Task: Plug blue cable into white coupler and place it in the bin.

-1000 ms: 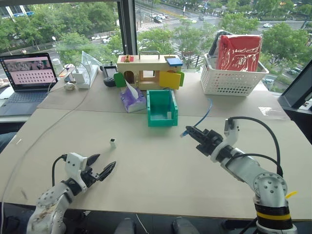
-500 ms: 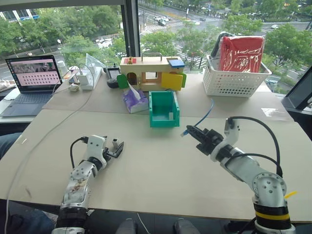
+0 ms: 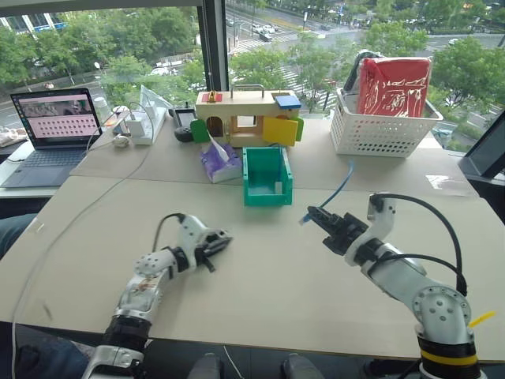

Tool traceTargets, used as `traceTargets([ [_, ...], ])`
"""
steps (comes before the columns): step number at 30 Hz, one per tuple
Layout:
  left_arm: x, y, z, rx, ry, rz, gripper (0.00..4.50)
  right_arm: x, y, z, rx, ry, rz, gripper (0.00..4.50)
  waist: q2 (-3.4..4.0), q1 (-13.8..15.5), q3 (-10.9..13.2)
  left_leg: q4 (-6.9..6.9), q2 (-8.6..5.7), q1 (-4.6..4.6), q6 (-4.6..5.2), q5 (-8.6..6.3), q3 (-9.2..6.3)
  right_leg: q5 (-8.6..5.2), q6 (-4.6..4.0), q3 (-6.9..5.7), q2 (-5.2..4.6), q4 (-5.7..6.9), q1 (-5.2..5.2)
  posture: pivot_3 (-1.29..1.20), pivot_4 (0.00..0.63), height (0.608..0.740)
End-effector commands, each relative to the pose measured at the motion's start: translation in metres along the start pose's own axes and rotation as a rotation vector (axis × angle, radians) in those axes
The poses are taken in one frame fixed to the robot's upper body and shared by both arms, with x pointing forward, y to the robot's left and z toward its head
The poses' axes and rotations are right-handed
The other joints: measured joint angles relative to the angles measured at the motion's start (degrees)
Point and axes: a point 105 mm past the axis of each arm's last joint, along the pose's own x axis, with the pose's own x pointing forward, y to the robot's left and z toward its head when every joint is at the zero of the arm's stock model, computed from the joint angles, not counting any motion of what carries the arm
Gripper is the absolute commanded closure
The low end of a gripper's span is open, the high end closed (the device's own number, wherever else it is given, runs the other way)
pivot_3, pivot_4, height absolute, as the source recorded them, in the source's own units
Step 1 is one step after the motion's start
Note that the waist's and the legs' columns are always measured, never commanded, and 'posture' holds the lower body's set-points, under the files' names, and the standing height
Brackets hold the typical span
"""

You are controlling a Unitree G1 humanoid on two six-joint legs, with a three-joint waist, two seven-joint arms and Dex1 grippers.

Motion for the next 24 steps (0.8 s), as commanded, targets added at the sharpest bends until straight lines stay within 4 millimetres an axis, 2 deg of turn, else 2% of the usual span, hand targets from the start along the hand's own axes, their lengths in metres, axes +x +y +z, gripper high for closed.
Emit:
traceTargets([
  [1,0.030,-0.034,0.018,0.067,0.017,-0.278,3.82,-0.002,0.012,0.006,-0.061,-0.049,0.021,4.50,-0.02,-0.3,0.0,0.00,-0.01,-0.02,0.00,0.00,-0.03,-0.01,0.01,-0.01,0.02,-0.01,-0.01,0.00,0.150,0.733],
  [7,0.065,-0.052,0.007,0.134,0.143,-0.345,3.82,-0.014,0.004,-0.011,-0.148,-0.028,-0.072,4.50,-0.06,-1.3,0.0,-0.05,-0.01,0.02,0.11,-0.06,-0.09,-0.18,0.21,0.00,0.05,0.01,-0.01,0.00,0.150,0.733],
  [10,0.073,-0.055,-0.007,0.142,0.245,-0.318,3.82,-0.022,-0.005,-0.027,-0.141,0.004,-0.144,4.50,-0.09,-1.1,0.1,-0.05,-0.02,0.00,0.11,-0.06,-0.13,-0.23,0.29,-0.01,0.04,0.01,0.03,0.00,0.150,0.733],
  [15,0.081,-0.050,-0.012,0.083,0.319,-0.217,3.82,-0.031,-0.007,-0.042,-0.092,0.036,-0.184,4.50,-0.10,-0.3,0.0,0.02,-0.11,0.07,0.10,-0.05,-0.15,-0.26,0.38,0.08,0.01,-0.04,0.18,0.00,0.150,0.733],
  [19,0.083,-0.053,-0.013,0.073,0.375,-0.194,3.82,-0.033,-0.002,-0.045,-0.039,0.028,-0.169,4.50,-0.11,-0.4,0.0,0.06,-0.13,0.15,0.13,-0.03,-0.18,-0.24,0.40,0.10,0.02,-0.05,0.29,0.00,0.150,0.733],
  [24,0.087,-0.057,-0.012,0.068,0.397,-0.194,3.82,-0.033,0.004,-0.038,-0.026,-0.031,-0.153,4.50,-0.13,-0.3,0.0,0.06,-0.14,0.21,0.13,-0.03,-0.24,-0.25,0.41,0.05,0.02,-0.13,0.43,0.00,0.150,0.733],
])
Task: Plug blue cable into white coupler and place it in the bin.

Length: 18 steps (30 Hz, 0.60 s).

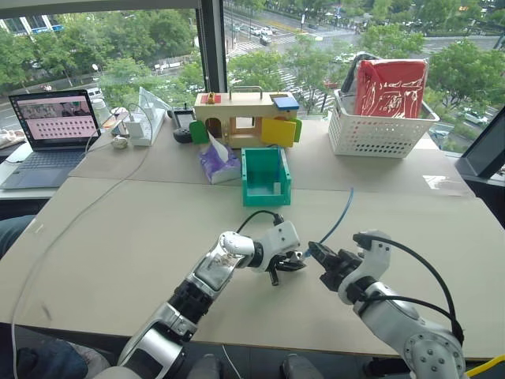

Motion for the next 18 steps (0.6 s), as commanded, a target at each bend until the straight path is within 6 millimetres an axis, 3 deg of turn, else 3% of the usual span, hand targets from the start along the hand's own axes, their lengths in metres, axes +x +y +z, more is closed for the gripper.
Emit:
traceTargets([
  [1,0.005,-0.001,-0.021,-0.031,0.107,0.023,3.82,-0.005,0.014,0.017,-0.019,-0.088,0.047,4.50,-0.01,0.0,0.0,0.00,0.00,0.00,0.00,0.00,0.00,0.00,0.00,0.01,0.00,-0.01,0.01,0.00,0.150,0.733],
  [18,0.001,0.000,-0.016,-0.047,0.086,0.044,3.82,0.012,-0.006,0.010,0.003,-0.088,0.031,4.50,-0.03,0.0,0.0,0.00,-0.02,0.01,0.00,0.00,-0.04,-0.01,0.00,-0.01,0.00,-0.05,0.06,0.00,0.150,0.733],
])
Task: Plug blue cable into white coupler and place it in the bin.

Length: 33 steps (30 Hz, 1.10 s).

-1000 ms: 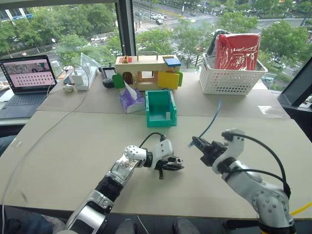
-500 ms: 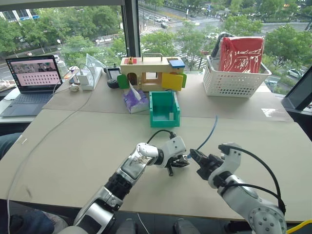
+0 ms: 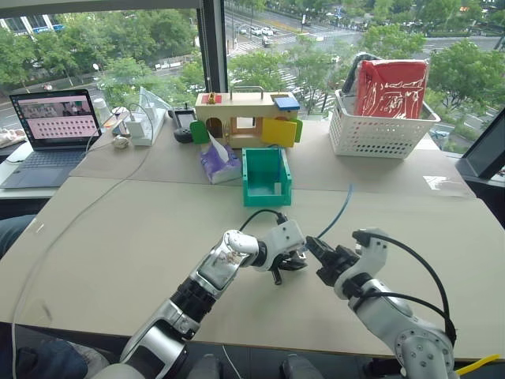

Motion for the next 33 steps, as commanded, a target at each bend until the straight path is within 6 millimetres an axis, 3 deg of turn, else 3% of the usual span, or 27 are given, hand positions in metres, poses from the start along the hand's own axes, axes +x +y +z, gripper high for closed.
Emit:
traceTargets([
  [1,0.001,0.000,-0.020,-0.049,0.066,0.025,3.82,0.000,-0.001,0.006,-0.007,-0.045,0.010,4.50,0.00,0.0,0.0,0.00,0.00,0.01,0.00,0.00,0.00,0.00,0.00,0.00,0.00,0.00,0.00,0.00,0.150,0.733],
  [24,-0.006,0.008,-0.021,-0.196,0.032,0.086,3.82,-0.004,-0.016,-0.018,0.010,0.025,-0.059,4.50,-0.05,-0.2,0.0,-0.02,0.02,0.03,0.00,0.00,-0.01,-0.02,-0.01,-0.01,0.01,0.00,-0.01,0.00,0.150,0.733],
  [33,-0.006,0.005,-0.020,-0.149,0.105,0.049,3.82,0.003,0.000,-0.024,-0.274,0.109,0.004,4.50,-0.14,-0.4,-0.1,-0.05,0.03,0.09,0.00,0.00,0.00,-0.04,-0.06,-0.01,0.03,0.02,0.00,0.00,0.150,0.733],
])
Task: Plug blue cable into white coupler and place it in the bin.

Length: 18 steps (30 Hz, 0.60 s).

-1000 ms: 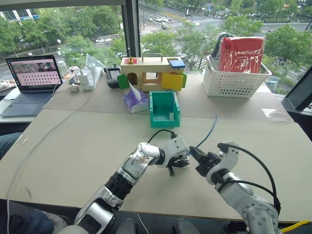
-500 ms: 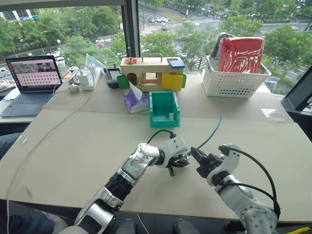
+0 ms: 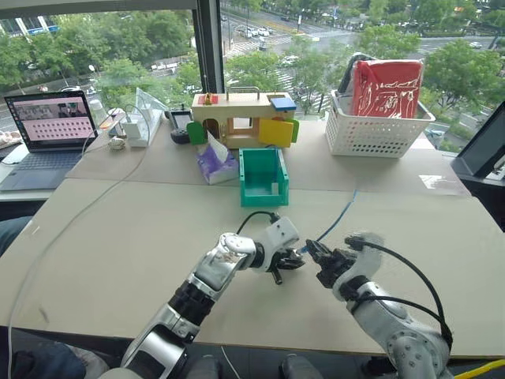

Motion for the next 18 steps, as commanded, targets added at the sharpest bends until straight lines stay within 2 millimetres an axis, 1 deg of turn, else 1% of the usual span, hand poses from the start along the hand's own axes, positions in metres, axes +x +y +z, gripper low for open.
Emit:
traceTargets([
  [1,0.000,0.004,-0.017,-0.007,0.112,0.016,3.82,0.000,0.005,-0.016,-0.078,0.089,0.013,4.50,-0.06,0.0,0.0,-0.02,0.01,0.01,0.00,0.00,0.00,-0.01,-0.01,0.00,0.01,0.00,0.00,0.00,0.150,0.733],
  [8,0.002,0.006,-0.009,-0.044,0.147,0.039,3.82,-0.002,0.010,-0.021,-0.155,0.129,0.026,4.50,-0.23,-0.1,-0.1,-0.04,0.01,0.02,0.00,0.00,0.00,-0.02,-0.02,-0.01,0.01,-0.01,0.01,0.00,0.150,0.733],
  [10,0.003,0.005,-0.008,-0.066,0.149,0.024,3.82,-0.003,0.014,-0.024,-0.142,0.143,0.045,4.50,-0.25,-0.1,-0.1,-0.04,0.01,0.03,0.00,0.00,0.00,-0.03,-0.02,-0.01,0.01,0.00,0.01,0.00,0.150,0.733],
  [15,0.004,0.009,-0.003,-0.077,0.143,0.023,3.82,-0.004,0.015,-0.026,-0.112,0.155,0.061,4.50,-0.40,0.1,-0.2,-0.04,0.00,0.02,0.00,-0.01,-0.01,-0.04,-0.01,-0.02,0.00,-0.02,0.01,0.00,0.150,0.733],
  [18,0.007,0.010,0.004,-0.089,0.123,0.029,3.82,-0.004,0.021,-0.033,-0.050,0.183,0.086,4.50,-0.45,0.2,-0.3,-0.04,0.00,0.01,0.00,-0.01,-0.01,-0.04,0.00,-0.02,0.00,-0.04,0.02,0.00,0.150,0.733],
])
